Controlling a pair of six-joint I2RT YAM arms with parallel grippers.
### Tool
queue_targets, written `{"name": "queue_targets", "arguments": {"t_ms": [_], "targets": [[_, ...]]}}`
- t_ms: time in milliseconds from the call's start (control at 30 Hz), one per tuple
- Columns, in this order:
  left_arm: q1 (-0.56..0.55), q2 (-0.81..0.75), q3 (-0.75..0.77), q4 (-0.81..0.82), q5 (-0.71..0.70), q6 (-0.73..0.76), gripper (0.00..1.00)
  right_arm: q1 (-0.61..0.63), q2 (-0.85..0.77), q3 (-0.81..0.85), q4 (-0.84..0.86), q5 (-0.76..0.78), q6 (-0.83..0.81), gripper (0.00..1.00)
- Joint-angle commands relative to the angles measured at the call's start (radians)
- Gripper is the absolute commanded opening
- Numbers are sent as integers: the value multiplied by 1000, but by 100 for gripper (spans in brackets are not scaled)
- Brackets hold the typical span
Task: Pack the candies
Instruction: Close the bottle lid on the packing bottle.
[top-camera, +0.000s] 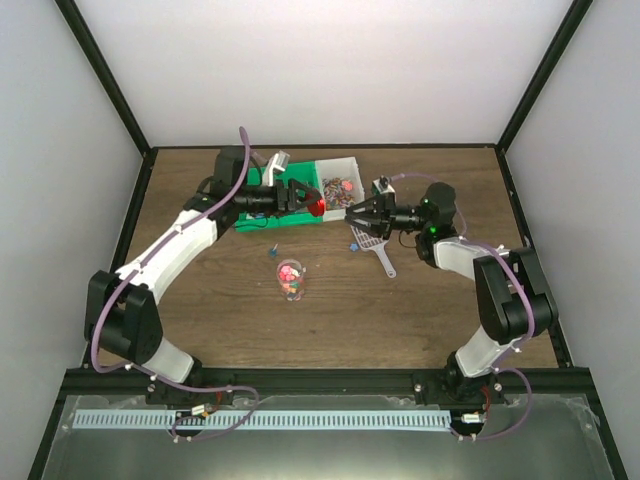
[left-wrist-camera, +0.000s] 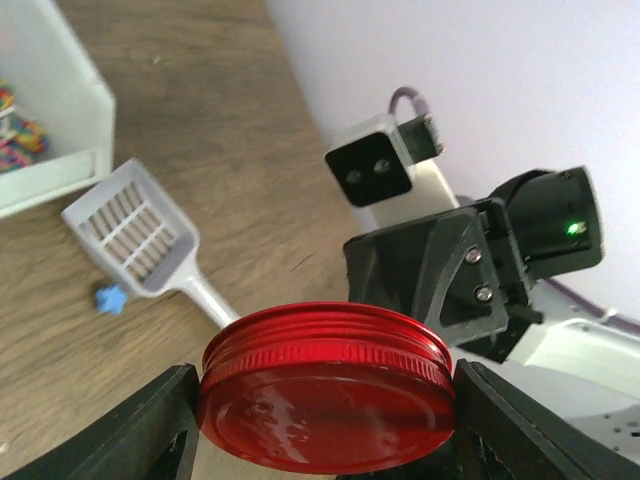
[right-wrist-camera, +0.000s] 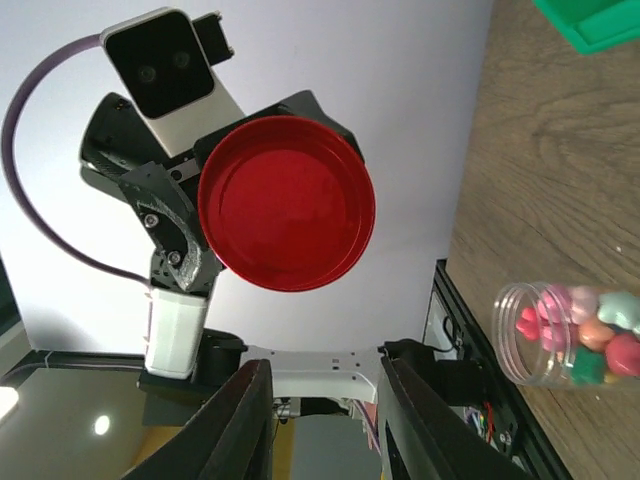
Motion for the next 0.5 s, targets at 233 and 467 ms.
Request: {"name": "queue_targets", "arguments": {"t_ms": [233, 467], "targets": [[-18, -85, 90, -588, -200, 164, 67, -16, -49, 55, -332, -75, -263, 31], [-49, -132, 164, -845, -357, 199, 67, -15, -70, 68, -532, -84, -439, 31]]}}
